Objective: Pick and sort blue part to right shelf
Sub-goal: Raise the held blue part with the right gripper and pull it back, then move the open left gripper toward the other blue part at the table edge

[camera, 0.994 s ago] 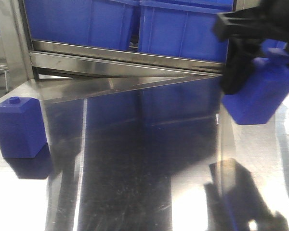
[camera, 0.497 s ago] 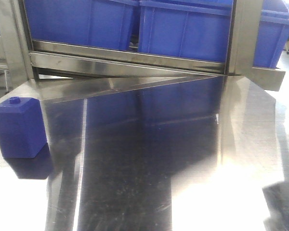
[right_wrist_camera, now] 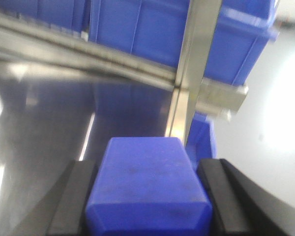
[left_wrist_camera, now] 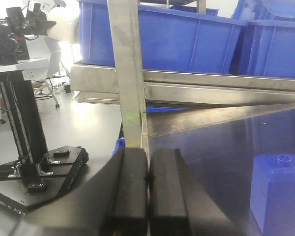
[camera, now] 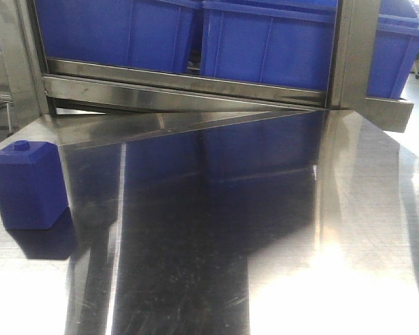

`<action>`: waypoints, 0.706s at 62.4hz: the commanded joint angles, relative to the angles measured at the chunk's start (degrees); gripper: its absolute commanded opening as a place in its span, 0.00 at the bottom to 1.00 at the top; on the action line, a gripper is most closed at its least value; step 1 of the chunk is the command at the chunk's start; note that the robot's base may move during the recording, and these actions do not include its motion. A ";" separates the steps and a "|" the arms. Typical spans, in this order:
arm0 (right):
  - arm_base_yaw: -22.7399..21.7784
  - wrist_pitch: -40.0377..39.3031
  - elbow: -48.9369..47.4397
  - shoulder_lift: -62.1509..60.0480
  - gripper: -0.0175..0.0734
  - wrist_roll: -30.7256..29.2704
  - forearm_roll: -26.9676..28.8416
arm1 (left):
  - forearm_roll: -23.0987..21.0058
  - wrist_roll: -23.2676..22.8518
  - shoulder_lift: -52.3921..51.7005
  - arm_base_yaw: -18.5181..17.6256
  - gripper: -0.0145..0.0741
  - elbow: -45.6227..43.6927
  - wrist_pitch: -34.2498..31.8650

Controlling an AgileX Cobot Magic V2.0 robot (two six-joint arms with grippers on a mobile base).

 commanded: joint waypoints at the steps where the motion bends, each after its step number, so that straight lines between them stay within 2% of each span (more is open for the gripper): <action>1: -0.26 -5.27 -1.53 -2.55 0.57 -0.67 -0.99 | 0.01 -0.62 -1.34 0.08 0.32 1.40 -5.10; 44: -0.26 -5.31 -1.53 -4.26 0.57 -0.67 -0.99 | 0.01 -0.62 -1.34 0.08 0.32 1.40 -5.10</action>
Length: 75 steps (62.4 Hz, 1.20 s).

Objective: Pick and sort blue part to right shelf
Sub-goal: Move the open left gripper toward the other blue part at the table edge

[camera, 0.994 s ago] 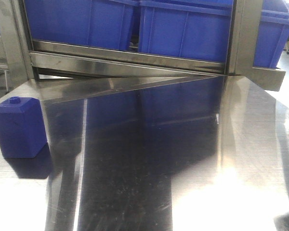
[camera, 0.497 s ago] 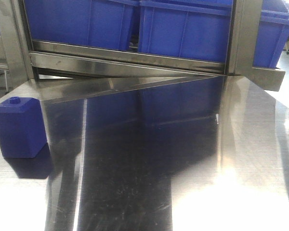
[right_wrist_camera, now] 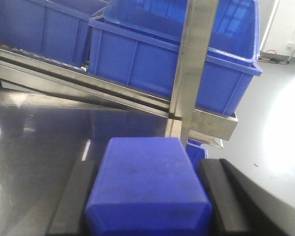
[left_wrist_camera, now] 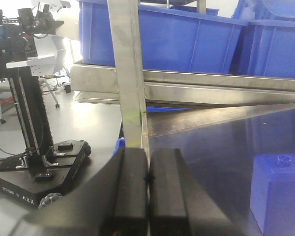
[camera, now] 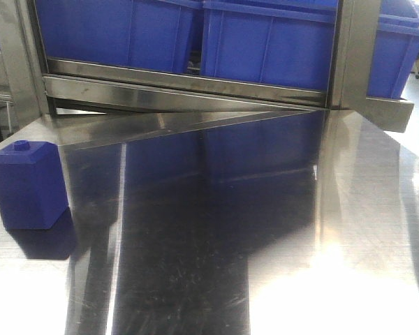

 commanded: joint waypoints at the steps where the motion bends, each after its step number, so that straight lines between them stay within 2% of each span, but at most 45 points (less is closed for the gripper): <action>1: -0.26 -5.31 -1.60 0.45 0.57 -0.53 -0.53 | 0.01 -0.62 -1.34 0.08 0.32 1.40 -5.10; 47: -0.26 -5.31 -1.60 0.45 0.57 -0.53 -0.53 | 0.01 -0.62 -1.23 0.08 0.32 1.01 -4.84; 51: -0.26 -5.31 -1.60 0.45 0.57 -0.53 -0.53 | 0.01 -0.72 -1.01 0.08 0.32 -0.66 -2.76; 58: -0.26 -5.31 -1.60 0.45 0.57 -0.53 -0.53 | 0.01 -0.72 -1.01 -0.04 0.32 -6.74 5.36; 63: -0.26 -5.31 -1.60 0.45 0.57 -0.53 -0.53 | 0.01 -2.73 -1.01 -0.04 0.32 -10.50 9.20; 75: -0.26 -5.31 -1.60 0.45 0.57 -0.53 -0.53 | -0.97 -2.84 -1.01 -0.04 0.32 -15.58 11.08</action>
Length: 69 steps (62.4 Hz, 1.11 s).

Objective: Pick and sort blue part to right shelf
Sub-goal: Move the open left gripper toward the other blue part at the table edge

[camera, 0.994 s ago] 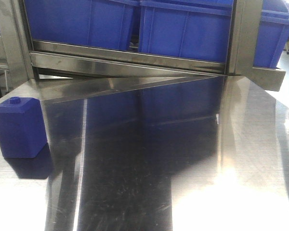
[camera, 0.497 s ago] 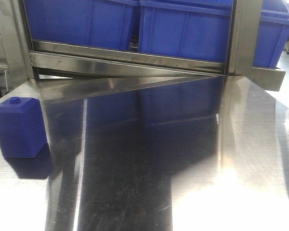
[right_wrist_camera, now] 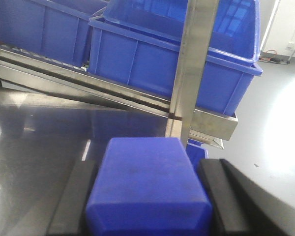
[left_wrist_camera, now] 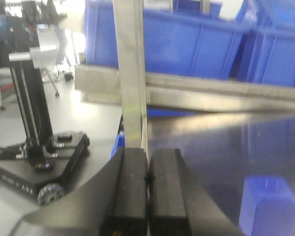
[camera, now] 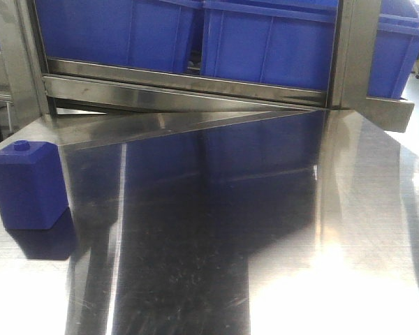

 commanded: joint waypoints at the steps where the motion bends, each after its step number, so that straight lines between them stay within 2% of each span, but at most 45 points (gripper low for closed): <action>1: -0.26 -5.31 -1.60 0.45 0.57 -0.53 -0.53 | -0.74 -0.78 -1.01 -0.04 0.32 -3.42 -2.31; 14: -0.26 -5.31 -1.60 0.45 0.57 -0.53 -0.53 | -2.06 -0.78 2.50 -0.04 0.32 -7.22 6.08; 20: -0.26 -5.31 -1.60 0.45 0.57 -0.53 -0.53 | -2.08 -0.78 5.74 -0.04 0.37 -9.09 6.84; 24: -0.26 -5.31 -1.60 0.45 0.57 -0.53 -0.53 | -2.08 -0.78 8.46 -0.04 0.47 -10.58 7.00; 33: -0.26 -5.31 -1.60 0.45 0.57 -0.53 -0.53 | -1.75 -0.78 13.83 -0.04 0.80 -12.92 6.68; 38: -0.26 -5.31 -1.60 0.45 0.57 -0.53 -0.53 | -1.25 -0.78 16.99 -0.04 0.90 -13.74 6.86; 41: -0.26 -5.31 -1.60 0.45 0.57 -0.53 -0.53 | -1.25 -1.14 18.69 -0.04 0.91 -14.18 6.86; 50: -0.26 -5.31 -1.60 0.45 0.57 -0.53 -0.53 | -1.12 -6.27 25.03 -0.04 0.91 -17.65 10.36; 61: -0.26 -5.31 -1.60 0.45 0.57 -0.53 -0.53 | -1.12 -6.52 34.09 -0.04 0.91 -23.77 18.80; 69: -0.26 -5.31 -1.60 0.45 0.57 -0.53 -0.53 | -2.98 -6.52 41.12 -1.04 0.91 -28.59 25.57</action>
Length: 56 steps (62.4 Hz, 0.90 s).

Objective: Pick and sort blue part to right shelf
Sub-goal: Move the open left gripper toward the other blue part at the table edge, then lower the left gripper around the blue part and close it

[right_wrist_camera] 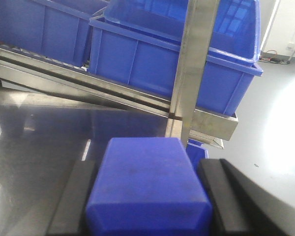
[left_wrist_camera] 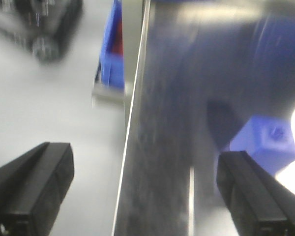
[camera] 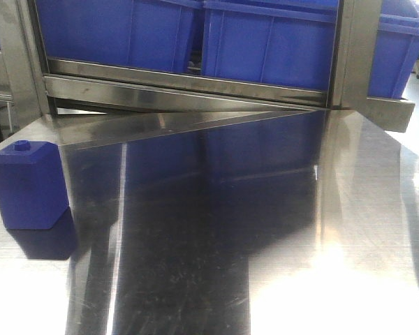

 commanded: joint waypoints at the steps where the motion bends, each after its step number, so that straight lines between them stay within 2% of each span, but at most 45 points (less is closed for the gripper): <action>1: -0.26 -5.41 -1.60 0.45 0.57 -0.46 -0.53 | -1.30 -0.61 4.66 -1.34 0.91 -4.89 1.63; 12: -0.26 -5.41 -1.60 0.45 0.57 -0.46 -0.53 | -2.76 -0.75 14.33 -7.31 0.91 -11.18 8.54; 29: -0.26 -5.41 -1.60 0.45 0.57 -0.46 -0.53 | -2.51 -14.70 29.08 -16.72 0.91 -20.78 12.14; 40: -0.26 -5.41 -1.60 0.45 0.57 -0.46 -0.53 | 0.50 -21.25 37.58 -21.43 0.91 -29.32 17.53; 48: -0.26 -5.41 -1.60 0.45 0.57 -0.46 -0.53 | 3.14 -21.71 42.97 -23.45 0.91 -34.42 22.24; 56: -0.26 -5.41 -1.60 0.45 0.57 -0.46 -0.53 | 2.60 -21.71 47.16 -24.01 0.91 -38.30 24.19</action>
